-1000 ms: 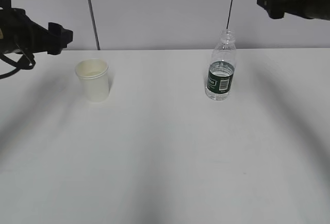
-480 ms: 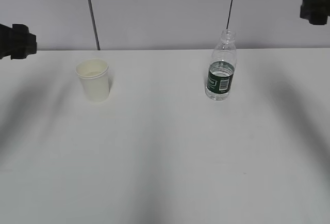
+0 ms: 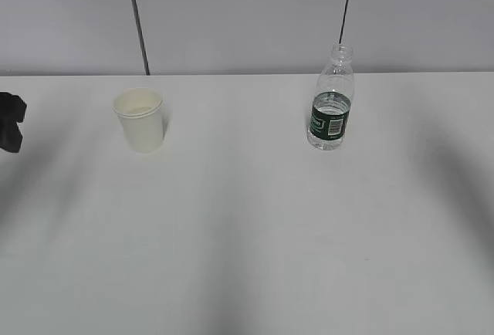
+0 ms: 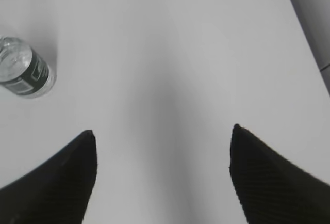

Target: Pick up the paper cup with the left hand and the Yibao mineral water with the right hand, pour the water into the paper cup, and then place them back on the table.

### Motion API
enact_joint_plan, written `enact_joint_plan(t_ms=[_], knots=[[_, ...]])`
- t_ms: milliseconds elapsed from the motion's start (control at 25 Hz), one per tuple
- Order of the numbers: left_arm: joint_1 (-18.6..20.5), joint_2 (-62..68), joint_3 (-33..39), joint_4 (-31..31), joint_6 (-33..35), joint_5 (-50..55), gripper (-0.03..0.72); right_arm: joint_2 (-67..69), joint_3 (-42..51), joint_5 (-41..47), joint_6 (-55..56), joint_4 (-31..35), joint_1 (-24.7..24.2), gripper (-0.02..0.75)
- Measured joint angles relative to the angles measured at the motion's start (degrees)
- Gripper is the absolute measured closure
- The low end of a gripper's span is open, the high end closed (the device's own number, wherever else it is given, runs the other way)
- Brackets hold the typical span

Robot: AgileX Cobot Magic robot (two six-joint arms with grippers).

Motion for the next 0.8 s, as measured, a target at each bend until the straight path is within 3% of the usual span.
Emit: enact_joint_plan(t_ms=[240, 560, 800], knots=[[0.0, -0.04, -4.71, -7.54, 7.29, 12.12, 0.14, -2.01, 0.0, 4.26, -9.89, 11.62, 0.0, 0.151], [0.0, -0.22, -5.66, -12.28, 10.44, 21.31, 0.15, -2.71, 0.0, 14.49, -16.45, 17.05, 0.0, 0.151], [0.0, -0.22, -5.66, -12.28, 11.94, 26.24, 0.153, -2.71, 0.0, 22.57, -20.03, 19.98, 0.0, 0.151]])
